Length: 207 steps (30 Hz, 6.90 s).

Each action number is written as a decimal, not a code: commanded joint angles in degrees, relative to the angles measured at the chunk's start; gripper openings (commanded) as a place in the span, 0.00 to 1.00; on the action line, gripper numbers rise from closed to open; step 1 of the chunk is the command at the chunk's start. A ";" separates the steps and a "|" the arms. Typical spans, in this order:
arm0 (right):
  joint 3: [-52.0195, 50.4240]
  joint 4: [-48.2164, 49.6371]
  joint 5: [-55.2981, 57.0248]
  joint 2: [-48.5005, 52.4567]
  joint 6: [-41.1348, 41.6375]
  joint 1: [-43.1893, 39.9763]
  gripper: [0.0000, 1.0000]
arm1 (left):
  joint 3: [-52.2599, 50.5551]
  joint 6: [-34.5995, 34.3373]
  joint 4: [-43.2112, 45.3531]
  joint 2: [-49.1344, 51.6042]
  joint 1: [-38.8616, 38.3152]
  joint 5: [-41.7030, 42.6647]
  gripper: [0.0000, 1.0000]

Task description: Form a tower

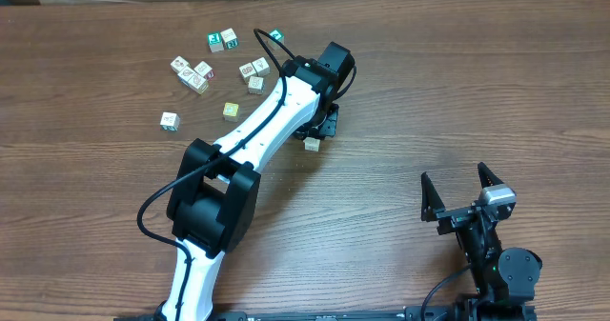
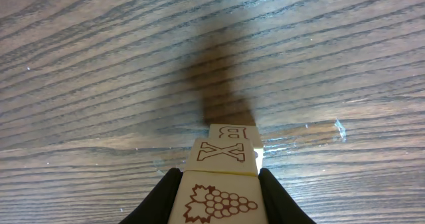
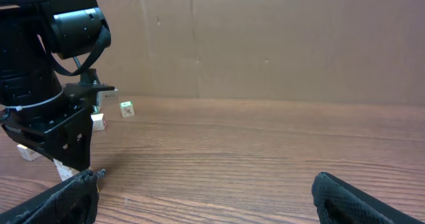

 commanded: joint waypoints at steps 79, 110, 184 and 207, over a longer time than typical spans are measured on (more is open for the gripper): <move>-0.59 0.26 0.57 -0.52 0.11 0.22 1.00 | 2.58 2.56 -1.92 -0.74 -2.10 -1.99 0.28; -0.59 0.26 0.57 -0.52 0.11 0.22 1.00 | 2.29 1.70 -1.84 -0.31 -2.29 -1.99 0.43; -0.59 0.26 0.57 -0.52 0.11 0.22 1.00 | 2.40 2.82 -1.75 -0.42 -2.03 -1.99 0.49; -0.59 0.96 1.84 -0.52 -0.79 0.22 1.00 | 33.81 0.20 -19.85 -1.03 17.66 -1.57 0.72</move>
